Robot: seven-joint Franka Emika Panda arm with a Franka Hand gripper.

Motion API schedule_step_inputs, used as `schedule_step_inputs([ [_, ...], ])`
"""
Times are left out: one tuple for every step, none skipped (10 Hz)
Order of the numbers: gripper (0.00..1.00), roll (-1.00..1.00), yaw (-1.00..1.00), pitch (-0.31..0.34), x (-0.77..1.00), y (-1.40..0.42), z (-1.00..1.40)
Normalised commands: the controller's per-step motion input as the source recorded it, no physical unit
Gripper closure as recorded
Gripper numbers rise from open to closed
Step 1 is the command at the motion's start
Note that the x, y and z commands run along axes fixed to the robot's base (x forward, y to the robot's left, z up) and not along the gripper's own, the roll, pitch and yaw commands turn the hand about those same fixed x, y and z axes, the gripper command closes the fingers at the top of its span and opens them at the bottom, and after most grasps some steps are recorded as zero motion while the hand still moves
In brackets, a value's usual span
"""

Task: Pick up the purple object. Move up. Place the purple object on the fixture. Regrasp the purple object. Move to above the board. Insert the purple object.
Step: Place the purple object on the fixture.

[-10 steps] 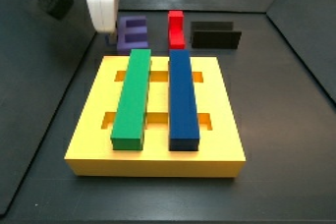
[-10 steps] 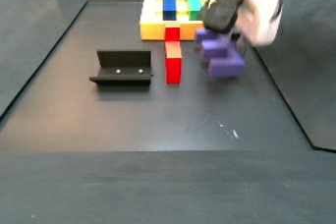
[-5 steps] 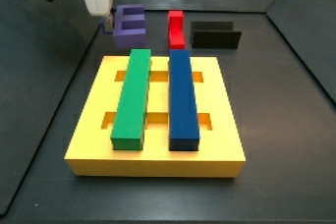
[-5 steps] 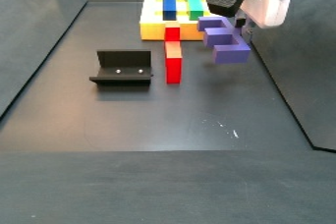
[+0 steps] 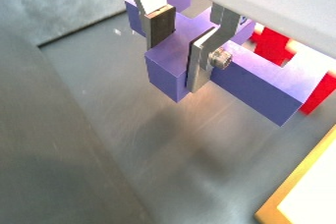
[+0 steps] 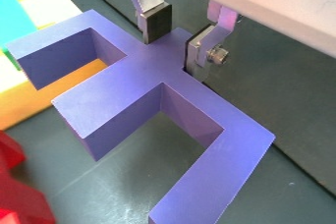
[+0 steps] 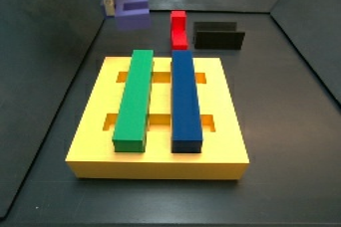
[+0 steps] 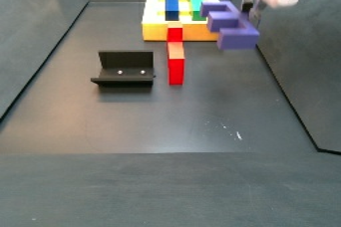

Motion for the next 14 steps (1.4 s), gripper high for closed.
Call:
schedule_step_inputs([
  [1.00,-0.20,0.00,0.074,0.57,0.04,0.66],
  [1.00,-0.19,0.02,0.277,0.89,0.07,0.59],
  [1.00,-0.19,0.03,0.366,0.99,0.00,0.44],
  [1.00,-0.21,0.03,0.389,0.98,0.00,0.39],
  [1.00,-0.21,0.06,0.423,0.96,0.00,0.34],
  [1.00,-0.29,0.07,0.469,0.92,0.00,0.23],
  [1.00,-0.40,0.05,0.483,0.89,0.00,0.09],
  [1.00,-0.47,0.07,0.454,0.85,0.00,0.00],
  [1.00,-0.47,0.07,0.474,0.85,0.00,0.01],
  [1.00,-0.47,0.02,0.460,0.88,0.00,0.01],
  [1.00,-0.49,0.00,0.437,0.85,0.01,0.03],
  [1.00,-0.41,0.03,0.386,0.77,0.00,0.05],
  [1.00,-0.36,0.11,0.374,0.78,0.01,0.04],
  [1.00,-0.48,0.13,0.189,0.57,0.10,0.00],
])
